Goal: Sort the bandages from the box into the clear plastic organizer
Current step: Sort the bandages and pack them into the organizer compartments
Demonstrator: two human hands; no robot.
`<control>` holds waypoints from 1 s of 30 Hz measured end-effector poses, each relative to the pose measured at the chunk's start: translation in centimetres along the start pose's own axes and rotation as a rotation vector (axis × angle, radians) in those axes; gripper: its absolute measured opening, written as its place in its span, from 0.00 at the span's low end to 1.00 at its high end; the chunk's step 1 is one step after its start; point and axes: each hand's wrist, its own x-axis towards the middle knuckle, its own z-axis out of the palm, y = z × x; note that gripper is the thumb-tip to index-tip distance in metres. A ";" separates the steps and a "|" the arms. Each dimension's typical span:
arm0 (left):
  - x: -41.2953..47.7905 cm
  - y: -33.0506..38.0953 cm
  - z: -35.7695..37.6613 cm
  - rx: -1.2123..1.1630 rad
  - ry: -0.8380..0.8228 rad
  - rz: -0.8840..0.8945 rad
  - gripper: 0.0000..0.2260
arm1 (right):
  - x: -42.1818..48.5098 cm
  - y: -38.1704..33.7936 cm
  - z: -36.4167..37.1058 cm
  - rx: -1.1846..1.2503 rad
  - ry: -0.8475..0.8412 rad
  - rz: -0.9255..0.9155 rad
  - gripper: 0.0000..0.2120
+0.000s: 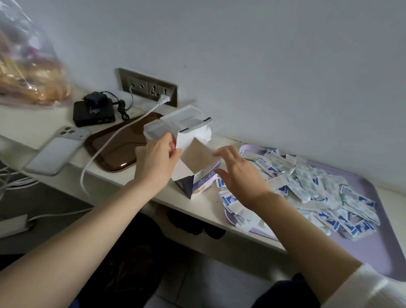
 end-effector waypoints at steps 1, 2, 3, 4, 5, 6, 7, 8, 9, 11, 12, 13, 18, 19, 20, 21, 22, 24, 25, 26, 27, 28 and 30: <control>0.2 0.2 0.1 0.042 -0.005 0.009 0.08 | -0.1 0.4 -0.2 0.040 0.005 0.029 0.16; 0.4 0.3 0.2 0.085 -0.014 0.017 0.07 | -0.2 0.9 -0.3 0.074 0.016 0.053 0.16; 0.6 0.4 0.2 0.120 -0.022 0.023 0.07 | -0.3 1.3 -0.4 0.086 0.025 0.085 0.15; 0.7 0.6 0.2 0.146 -0.025 0.026 0.07 | -0.4 1.9 -0.5 0.085 0.035 0.127 0.14; 0.6 0.7 0.0 0.172 -0.029 0.020 0.09 | -0.6 2.4 -0.6 0.076 0.045 0.171 0.13; 0.5 1.0 -0.2 0.201 -0.032 0.007 0.13 | -0.7 3.0 -0.8 0.063 0.047 0.205 0.13; 0.3 1.2 -0.4 0.213 -0.006 0.004 0.15 | -1.0 3.5 -1.0 0.032 0.021 0.228 0.14; -0.1 1.5 -0.7 0.199 0.057 0.021 0.16 | -1.4 4.0 -1.2 -0.018 -0.033 0.236 0.16; -0.6 1.9 -1.1 0.167 0.146 0.070 0.16 | -1.8 4.4 -1.4 -0.068 -0.106 0.232 0.18; -1.8 2.8 -1.4 0.082 0.315 0.257 0.13 | -2.7 5.1 -1.6 -0.105 -0.238 0.206 0.23; -2.4 3.5 -1.2 0.018 0.336 0.377 0.12 | -3.1 5.3 -1.5 -0.099 -0.290 0.193 0.24; -3.2 4.3 -0.8 -0.049 0.301 0.497 0.10 | -3.5 5.5 -1.4 -0.097 -0.331 0.177 0.25; -6.6 5.9 3.6 -0.019 -0.110 0.655 0.06 | -4.6 5.6 -0.3 -0.202 -0.444 0.108 0.25; -6.7 5.9 4.5 0.034 -0.220 0.564 0.08 | -4.7 5.5 -0.1 -0.222 -0.437 0.101 0.25; -6.6 5.7 5.4 0.105 -0.320 0.469 0.11 | -4.7 5.5 0.1 -0.241 -0.423 0.096 0.25; -6.6 5.5 6.3 0.188 -0.386 0.410 0.16 | -4.7 5.5 0.3 -0.262 -0.405 0.093 0.25; -6.5 5.4 7.0 0.252 -0.421 0.385 0.19 | -4.7 5.5 0.5 -0.284 -0.386 0.089 0.25; -6.5 5.3 8.3 0.285 -0.445 0.364 0.22 | -4.6 5.7 1.0 -0.321 -0.352 0.081 0.25; -6.5 5.3 8.8 0.271 -0.433 0.358 0.22 | -4.6 5.8 1.1 -0.326 -0.338 0.078 0.25; -6.4 5.3 9.3 0.256 -0.421 0.355 0.21 | -4.7 5.9 1.3 -0.322 -0.328 0.076 0.25; -6.3 5.3 9.6 0.244 -0.413 0.347 0.20 | -4.7 6.1 1.4 -0.314 -0.323 0.074 0.25; -6.2 5.3 10.0 0.232 -0.412 0.334 0.20 | -4.6 6.3 1.4 -0.306 -0.322 0.071 0.25; -5.9 5.7 10.1 0.208 -0.426 0.317 0.20 | -4.4 6.6 1.4 -0.301 -0.318 0.064 0.24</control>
